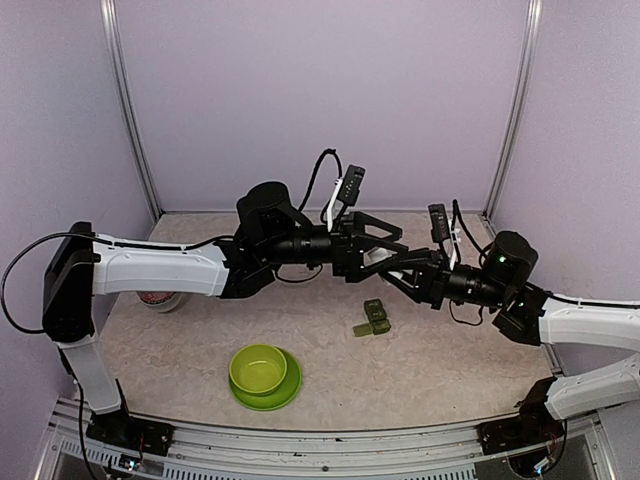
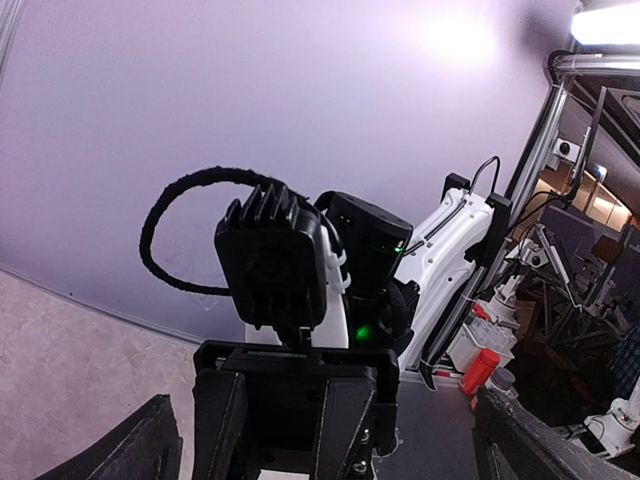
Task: Sort the pills into containers
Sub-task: Unscrew the lid of the pill bottle from the pill bottle.
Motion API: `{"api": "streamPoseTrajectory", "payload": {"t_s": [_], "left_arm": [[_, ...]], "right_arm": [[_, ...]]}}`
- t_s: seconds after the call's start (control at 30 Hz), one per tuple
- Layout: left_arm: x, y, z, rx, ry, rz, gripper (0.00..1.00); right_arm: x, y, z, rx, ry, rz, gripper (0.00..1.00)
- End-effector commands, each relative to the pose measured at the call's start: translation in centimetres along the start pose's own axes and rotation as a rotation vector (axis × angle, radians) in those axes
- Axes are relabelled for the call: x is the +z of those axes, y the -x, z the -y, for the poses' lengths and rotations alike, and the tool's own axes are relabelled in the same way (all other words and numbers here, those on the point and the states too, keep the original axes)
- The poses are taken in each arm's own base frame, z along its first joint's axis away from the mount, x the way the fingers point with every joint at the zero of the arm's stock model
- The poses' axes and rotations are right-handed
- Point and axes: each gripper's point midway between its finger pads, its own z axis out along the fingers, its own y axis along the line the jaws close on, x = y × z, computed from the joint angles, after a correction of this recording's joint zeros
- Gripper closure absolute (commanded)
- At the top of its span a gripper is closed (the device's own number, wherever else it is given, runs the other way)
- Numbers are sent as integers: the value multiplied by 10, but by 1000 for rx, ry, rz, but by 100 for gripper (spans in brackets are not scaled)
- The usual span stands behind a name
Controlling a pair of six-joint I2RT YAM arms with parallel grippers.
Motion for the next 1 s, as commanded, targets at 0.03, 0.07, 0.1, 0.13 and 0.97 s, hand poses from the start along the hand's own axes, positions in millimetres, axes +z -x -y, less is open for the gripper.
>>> {"api": "streamPoseTrajectory", "payload": {"t_s": [0.03,0.07,0.1,0.13,0.97], "left_arm": [[1,-1,4,12,-17,12,1],[1,-2,3,14,-15,10,1],[1,-1,4,16,-15,9,1],[0,-1,4,18,-14,8,1],[-16,11,18,66,-14,13,2]], "right_arm": [[3,10,1,-1,-19,45,93],[3,10,4,0,-33,46,92],[2,9,6,-1,-44,48,93],[1,10,8,-1,-61,52,93],[-45,35,44,-44,-342,139,95]]}}
